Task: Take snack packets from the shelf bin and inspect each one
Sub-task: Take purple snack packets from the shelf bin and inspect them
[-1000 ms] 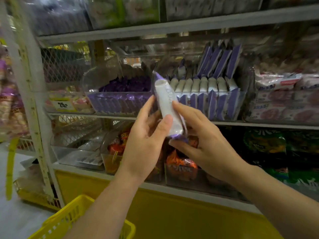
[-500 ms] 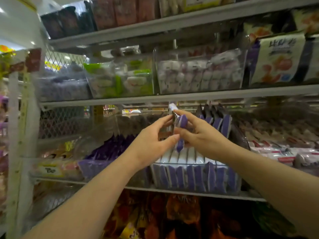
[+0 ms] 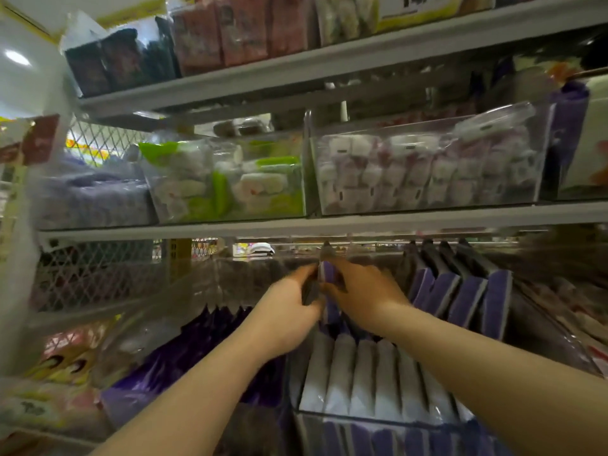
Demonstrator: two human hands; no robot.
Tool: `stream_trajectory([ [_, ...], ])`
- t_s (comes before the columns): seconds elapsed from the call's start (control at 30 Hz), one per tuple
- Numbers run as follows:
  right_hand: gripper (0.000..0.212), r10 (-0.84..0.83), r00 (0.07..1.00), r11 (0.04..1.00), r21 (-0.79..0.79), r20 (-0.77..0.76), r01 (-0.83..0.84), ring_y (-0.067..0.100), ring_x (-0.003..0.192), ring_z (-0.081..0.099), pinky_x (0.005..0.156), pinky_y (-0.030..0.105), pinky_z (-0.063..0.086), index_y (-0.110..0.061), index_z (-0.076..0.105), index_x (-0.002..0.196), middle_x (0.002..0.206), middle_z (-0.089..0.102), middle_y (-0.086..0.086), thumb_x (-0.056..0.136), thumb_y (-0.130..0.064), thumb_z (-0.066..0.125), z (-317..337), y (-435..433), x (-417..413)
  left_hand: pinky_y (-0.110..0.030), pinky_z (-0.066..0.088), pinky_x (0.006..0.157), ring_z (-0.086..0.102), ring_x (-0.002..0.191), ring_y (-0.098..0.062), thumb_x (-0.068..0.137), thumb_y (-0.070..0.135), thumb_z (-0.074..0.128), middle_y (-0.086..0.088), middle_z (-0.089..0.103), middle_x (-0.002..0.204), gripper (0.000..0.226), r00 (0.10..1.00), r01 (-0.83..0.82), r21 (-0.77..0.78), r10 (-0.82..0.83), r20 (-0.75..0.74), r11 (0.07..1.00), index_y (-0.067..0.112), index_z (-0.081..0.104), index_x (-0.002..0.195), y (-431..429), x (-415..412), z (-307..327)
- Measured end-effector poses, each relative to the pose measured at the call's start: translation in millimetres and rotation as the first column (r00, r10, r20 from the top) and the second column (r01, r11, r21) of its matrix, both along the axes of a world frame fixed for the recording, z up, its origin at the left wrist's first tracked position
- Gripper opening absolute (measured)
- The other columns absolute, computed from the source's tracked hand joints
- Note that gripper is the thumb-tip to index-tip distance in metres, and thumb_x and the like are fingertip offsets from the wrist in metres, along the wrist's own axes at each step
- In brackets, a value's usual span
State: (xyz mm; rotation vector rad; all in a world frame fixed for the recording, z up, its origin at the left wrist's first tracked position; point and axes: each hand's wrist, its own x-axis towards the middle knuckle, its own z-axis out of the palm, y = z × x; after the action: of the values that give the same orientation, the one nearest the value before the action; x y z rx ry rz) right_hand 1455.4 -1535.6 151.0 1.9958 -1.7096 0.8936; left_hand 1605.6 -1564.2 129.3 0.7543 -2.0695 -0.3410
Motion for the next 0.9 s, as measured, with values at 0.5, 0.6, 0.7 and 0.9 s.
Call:
stream_trajectory([
  [0.5, 0.053, 0.184, 0.977, 0.980, 0.097, -0.109, -0.174, 0.014, 0.085, 0.058, 0.075, 0.029, 0.048, -0.028, 0.043, 0.138, 0.100, 0.064, -0.001, 0.090, -0.024, 0.064, 4.0, -30.9, -20.3, -0.020, 0.034, 0.103, 0.043, 0.132, -0.011, 0.091, 0.004, 0.050, 0.004, 0.044, 0.145, 0.060, 0.992, 0.074, 0.046, -0.069, -0.108, 0.996, 0.032, 0.041, 0.143, -4.1, 1.7, -8.5],
  [0.6, 0.051, 0.218, 0.976, 0.975, 0.044, -0.030, -0.216, 0.018, 0.094, 0.061, 0.085, 0.033, 0.051, -0.026, 0.049, 0.137, 0.112, 0.066, 0.005, 0.089, -0.018, 0.065, 3.7, -29.9, -14.1, -0.023, 0.034, 0.107, 0.041, 0.134, -0.012, 0.092, 0.004, 0.049, 0.004, 0.042, 0.148, 0.060, 0.991, 0.062, 0.059, -0.055, -0.119, 0.996, 0.031, 0.040, 0.144, -2.0, 1.1, -8.4],
  [0.7, 0.056, 0.246, 0.969, 0.965, 0.108, -0.035, -0.241, 0.020, 0.104, 0.060, 0.093, 0.037, 0.050, -0.028, 0.046, 0.139, 0.120, 0.064, 0.006, 0.087, -0.018, 0.066, 4.2, -24.5, -15.0, -0.026, 0.033, 0.111, 0.039, 0.136, -0.012, 0.092, 0.003, 0.049, 0.004, 0.039, 0.150, 0.061, 0.995, 0.041, 0.045, -0.037, -0.091, 0.998, 0.030, 0.038, 0.145, 1.2, 2.3, -7.9],
  [0.9, 0.084, 0.263, 0.964, 0.904, 0.363, -0.050, -0.227, 0.022, 0.118, 0.056, 0.102, 0.040, 0.045, -0.028, 0.022, 0.148, 0.131, 0.058, 0.001, 0.082, -0.024, 0.074, 29.1, -7.6, -26.1, -0.015, 0.029, 0.104, 0.035, 0.137, -0.014, 0.091, 0.012, 0.052, 0.010, 0.023, 0.154, 0.066, 0.979, -0.118, -0.168, 0.143, 0.148, 0.979, 0.033, 0.028, 0.149, 8.0, 0.2, 1.2],
])
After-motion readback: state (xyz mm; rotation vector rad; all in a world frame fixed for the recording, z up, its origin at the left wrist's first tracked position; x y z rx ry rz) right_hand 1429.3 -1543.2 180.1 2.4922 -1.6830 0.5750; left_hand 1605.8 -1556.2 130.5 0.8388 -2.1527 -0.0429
